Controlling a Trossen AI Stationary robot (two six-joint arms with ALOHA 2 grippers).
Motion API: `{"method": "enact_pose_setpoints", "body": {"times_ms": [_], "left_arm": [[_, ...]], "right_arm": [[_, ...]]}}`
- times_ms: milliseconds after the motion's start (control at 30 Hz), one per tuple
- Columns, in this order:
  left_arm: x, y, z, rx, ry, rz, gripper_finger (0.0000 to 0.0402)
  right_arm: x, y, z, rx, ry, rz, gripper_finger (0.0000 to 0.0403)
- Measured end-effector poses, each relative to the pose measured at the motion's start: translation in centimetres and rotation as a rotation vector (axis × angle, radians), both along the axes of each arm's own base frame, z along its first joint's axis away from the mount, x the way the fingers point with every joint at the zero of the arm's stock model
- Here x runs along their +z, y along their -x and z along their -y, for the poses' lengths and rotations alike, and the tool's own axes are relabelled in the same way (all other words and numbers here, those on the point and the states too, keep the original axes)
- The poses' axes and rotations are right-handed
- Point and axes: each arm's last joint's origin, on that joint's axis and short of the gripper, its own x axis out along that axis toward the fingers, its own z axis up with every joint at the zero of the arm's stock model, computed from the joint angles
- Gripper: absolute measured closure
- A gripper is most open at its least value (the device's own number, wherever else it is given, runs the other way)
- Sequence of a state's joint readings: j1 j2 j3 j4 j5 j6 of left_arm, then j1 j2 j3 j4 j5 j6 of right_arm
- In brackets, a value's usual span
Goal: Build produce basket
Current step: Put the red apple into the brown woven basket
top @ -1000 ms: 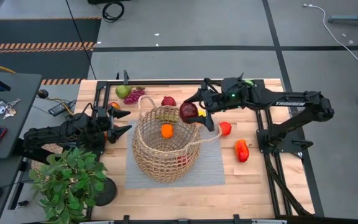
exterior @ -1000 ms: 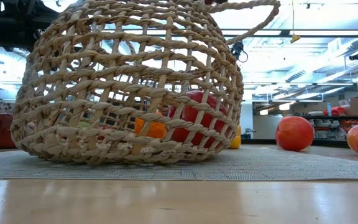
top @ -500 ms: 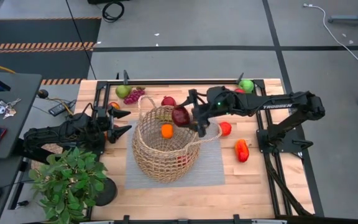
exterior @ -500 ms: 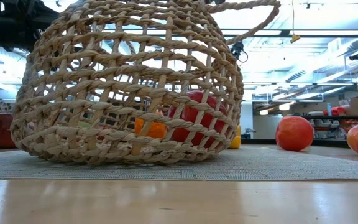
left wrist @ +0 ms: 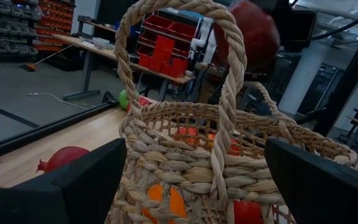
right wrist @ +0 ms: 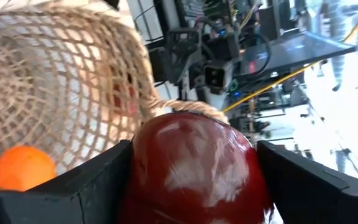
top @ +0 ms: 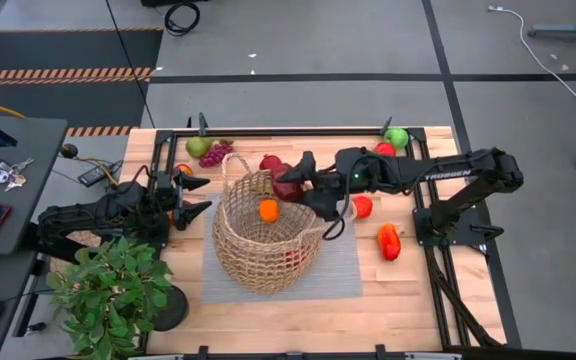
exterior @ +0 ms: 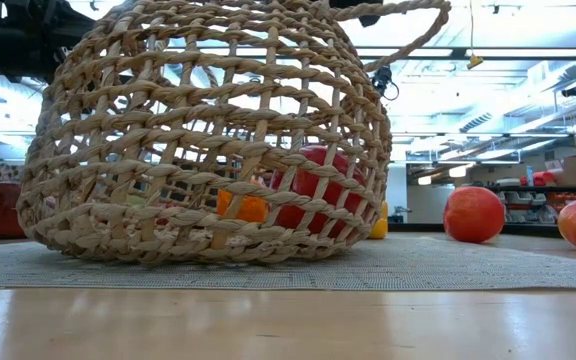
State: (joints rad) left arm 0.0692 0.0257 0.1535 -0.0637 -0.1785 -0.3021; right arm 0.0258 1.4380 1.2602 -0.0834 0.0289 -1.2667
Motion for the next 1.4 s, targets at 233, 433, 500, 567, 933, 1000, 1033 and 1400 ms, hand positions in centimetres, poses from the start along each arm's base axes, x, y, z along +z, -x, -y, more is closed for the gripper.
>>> {"method": "enact_pose_setpoints", "body": {"times_ms": [233, 433, 500, 567, 933, 1000, 1033, 1400], "left_arm": [[0.0, 0.0, 0.0, 0.000, 0.000, 0.000, 0.0012], [0.0, 0.0, 0.0, -0.001, 0.000, 0.000, 0.0012], [0.0, 0.0, 0.0, 0.000, 0.000, 0.000, 0.0012], [0.0, 0.0, 0.0, 0.000, 0.000, 0.000, 0.0012], [0.0, 0.0, 0.0, 0.000, 0.000, 0.000, 0.0012], [0.0, 0.0, 0.0, 0.000, 0.000, 0.000, 0.0012], [0.0, 0.0, 0.0, 0.000, 0.000, 0.000, 0.0012], [0.0, 0.0, 0.0, 0.000, 0.000, 0.000, 0.0012]], "right_arm": [[0.5, -0.1, -1.2, 0.029, -0.008, 0.048, 0.0060], [1.2, -0.2, -1.1, -0.048, -0.363, 0.119, 0.0060], [1.5, -0.2, -0.7, -0.095, -0.509, 0.152, 0.0060], [1.8, -0.3, -0.1, -0.151, -0.681, 0.193, 0.0060], [1.7, -0.2, 3.6, -0.488, -1.583, 0.374, 0.0060], [1.7, -0.1, 4.0, -0.498, -1.690, 0.387, 0.0060], [1.8, -0.1, 4.1, -0.500, -1.714, 0.390, 0.0060], [1.3, -0.7, 3.2, -0.434, -1.590, 0.290, 0.0057]]}}
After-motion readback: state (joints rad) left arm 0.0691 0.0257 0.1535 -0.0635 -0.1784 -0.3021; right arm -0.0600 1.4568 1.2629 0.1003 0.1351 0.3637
